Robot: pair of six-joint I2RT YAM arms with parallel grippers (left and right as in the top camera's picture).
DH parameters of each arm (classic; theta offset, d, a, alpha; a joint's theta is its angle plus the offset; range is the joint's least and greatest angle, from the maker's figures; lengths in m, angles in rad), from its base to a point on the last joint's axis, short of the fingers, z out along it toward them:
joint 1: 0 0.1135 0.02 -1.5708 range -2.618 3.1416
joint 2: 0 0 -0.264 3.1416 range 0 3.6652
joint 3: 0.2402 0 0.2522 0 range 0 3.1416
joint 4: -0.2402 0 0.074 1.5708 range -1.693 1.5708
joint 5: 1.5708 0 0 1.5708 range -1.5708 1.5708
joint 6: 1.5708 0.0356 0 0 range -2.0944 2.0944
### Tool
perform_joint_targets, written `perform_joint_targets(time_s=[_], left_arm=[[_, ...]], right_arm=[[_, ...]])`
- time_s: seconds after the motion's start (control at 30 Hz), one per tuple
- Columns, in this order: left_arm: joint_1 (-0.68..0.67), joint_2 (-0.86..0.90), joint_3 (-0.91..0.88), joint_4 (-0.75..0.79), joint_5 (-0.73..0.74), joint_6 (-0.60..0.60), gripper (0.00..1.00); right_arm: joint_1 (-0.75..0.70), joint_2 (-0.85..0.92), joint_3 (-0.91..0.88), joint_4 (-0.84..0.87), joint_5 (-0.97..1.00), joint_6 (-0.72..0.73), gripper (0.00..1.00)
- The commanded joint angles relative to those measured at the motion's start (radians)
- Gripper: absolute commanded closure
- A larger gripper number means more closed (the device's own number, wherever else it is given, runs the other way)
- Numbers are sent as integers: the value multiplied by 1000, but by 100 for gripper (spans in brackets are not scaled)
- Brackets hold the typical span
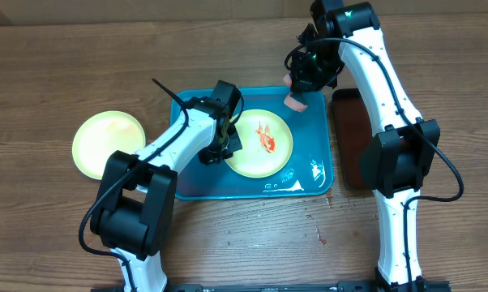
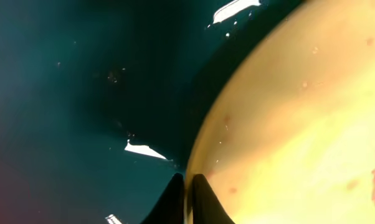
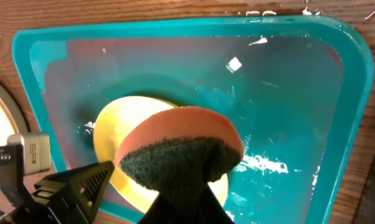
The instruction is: Clean dirty plates on tray and stack at the side
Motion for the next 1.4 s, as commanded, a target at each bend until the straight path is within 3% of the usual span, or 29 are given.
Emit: perform_joint_targets(time_s=[0.0,0.07,0.17,0.23,0.37,0.73,0.97,1.37], left_arm=[[2,2,-19,3,-61,-6,96],[4,2,-19,20,-111,10,96],[6,2,-19,101,-125,202,96],[7,2,-19,135,-131,268,96],[26,2,-19,151,-116,248,96],[142,2,-19,122,230,282,96],[206,2,-19,118,378,337,96],[216,2,-19,118,419,361,96]], right_arm=[[-2,-34,20,-3,1,-7,92],[-2,-34,20,-5,1,-6,92],[5,-34,18,-5,1,1,94],[16,-34,18,-4,2,1,95],[48,-34,11,3,45,2,96],[133,-33,-142,135,78,5,96],[171,-33,-266,237,251,5,96],[189,-33,-478,448,343,0,96]])
